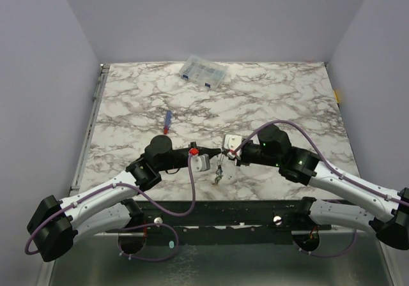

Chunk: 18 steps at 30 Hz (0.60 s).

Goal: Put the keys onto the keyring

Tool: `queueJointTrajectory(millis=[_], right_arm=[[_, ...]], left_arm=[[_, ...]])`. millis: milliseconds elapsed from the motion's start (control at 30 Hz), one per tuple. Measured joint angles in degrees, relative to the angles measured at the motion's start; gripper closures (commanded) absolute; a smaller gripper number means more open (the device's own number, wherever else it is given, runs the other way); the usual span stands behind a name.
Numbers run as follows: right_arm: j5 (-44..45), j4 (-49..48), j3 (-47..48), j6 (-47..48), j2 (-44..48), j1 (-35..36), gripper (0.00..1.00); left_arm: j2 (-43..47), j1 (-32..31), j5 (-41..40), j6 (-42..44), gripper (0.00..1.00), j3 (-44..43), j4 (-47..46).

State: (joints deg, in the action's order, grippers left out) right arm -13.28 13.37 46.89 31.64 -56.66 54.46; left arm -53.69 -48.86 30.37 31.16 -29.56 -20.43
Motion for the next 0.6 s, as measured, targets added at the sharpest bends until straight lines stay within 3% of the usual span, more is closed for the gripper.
queueJointTrajectory(millis=[67, 167, 367, 600], right_arm=[[0.3, -0.1, 0.0, 0.2, -0.1, 0.0, 0.99], [0.7, -0.1, 0.0, 0.4, -0.3, 0.3, 1.00], [1.6, -0.9, -0.6, 1.0, 0.2, 0.4, 1.00], [2.0, -5.5, -6.3, 1.6, 6.8, 0.4, 1.00]], left_arm=[[0.0, 0.0, 0.0, 0.0, 1.00, 0.0, 0.0], [-0.1, 0.1, 0.0, 0.0, 1.00, 0.0, 0.2], [0.2, 0.0, 0.0, 0.9, 0.46, 0.0, 0.3], [4.5, -0.3, -1.1, 2.1, 0.43, 0.0, -0.4]])
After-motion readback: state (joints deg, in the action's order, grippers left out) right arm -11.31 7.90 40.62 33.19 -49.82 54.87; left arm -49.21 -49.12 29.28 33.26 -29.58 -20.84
